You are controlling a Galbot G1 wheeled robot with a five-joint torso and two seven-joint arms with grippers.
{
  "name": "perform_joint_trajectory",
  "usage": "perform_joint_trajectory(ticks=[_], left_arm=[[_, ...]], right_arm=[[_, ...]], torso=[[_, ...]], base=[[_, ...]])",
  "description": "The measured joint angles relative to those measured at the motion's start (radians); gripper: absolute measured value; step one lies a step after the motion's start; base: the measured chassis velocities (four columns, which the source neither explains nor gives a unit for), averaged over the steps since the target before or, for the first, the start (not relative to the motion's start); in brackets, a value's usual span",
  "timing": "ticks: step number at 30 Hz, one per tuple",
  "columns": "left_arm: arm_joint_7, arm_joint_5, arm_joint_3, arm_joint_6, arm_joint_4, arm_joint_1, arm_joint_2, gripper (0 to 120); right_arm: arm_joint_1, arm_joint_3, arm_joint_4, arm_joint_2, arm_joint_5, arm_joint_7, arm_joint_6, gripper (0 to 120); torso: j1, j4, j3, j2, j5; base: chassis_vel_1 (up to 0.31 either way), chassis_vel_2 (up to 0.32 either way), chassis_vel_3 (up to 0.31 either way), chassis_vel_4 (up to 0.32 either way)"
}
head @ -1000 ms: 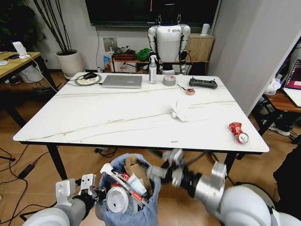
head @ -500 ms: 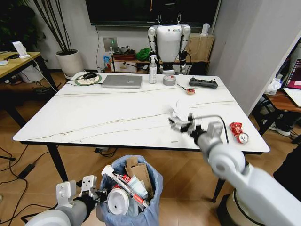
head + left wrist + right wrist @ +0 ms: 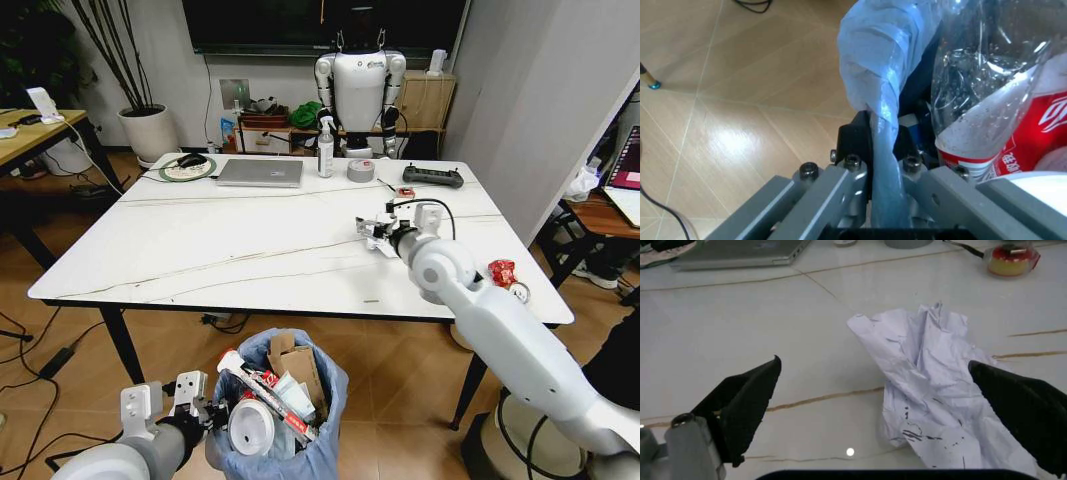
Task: Pick up the trash bin and place the trash from the table into it.
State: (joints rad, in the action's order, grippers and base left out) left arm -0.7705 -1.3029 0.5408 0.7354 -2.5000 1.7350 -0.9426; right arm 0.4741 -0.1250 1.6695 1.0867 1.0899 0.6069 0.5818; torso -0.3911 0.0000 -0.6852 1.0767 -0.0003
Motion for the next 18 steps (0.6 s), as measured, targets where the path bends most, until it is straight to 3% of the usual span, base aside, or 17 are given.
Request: perform_joint_trajectory(ticks=[5, 9, 18], left_arm=[[0.000, -0.002, 0.001, 0.000, 0.000, -0.002, -0.001, 0], [0.000, -0.005, 0.005, 0.000, 0.000, -0.004, 0.002, 0], [0.003, -0.012, 0.004, 0.000, 0.000, -0.010, 0.002, 0]], right_arm=[[-0.022, -0.014, -0.099, 0.058, -0.020, -0.001, 0.002, 100], [-0.021, -0.016, -0.145, 0.053, -0.045, -0.027, 0.002, 98], [0.000, -0.005, -0.188, 0.021, -0.095, -0.060, -0.002, 68]], torso=[[0.000, 0.0004, 0.000, 0.000, 0.0000], [0.000, 0.0002, 0.000, 0.000, 0.0001], [0.000, 0.0000, 0.000, 0.000, 0.0003]], base=[[0.000, 0.000, 0.000, 0.000], [0.000, 0.000, 0.000, 0.000], [0.000, 0.000, 0.000, 0.000]])
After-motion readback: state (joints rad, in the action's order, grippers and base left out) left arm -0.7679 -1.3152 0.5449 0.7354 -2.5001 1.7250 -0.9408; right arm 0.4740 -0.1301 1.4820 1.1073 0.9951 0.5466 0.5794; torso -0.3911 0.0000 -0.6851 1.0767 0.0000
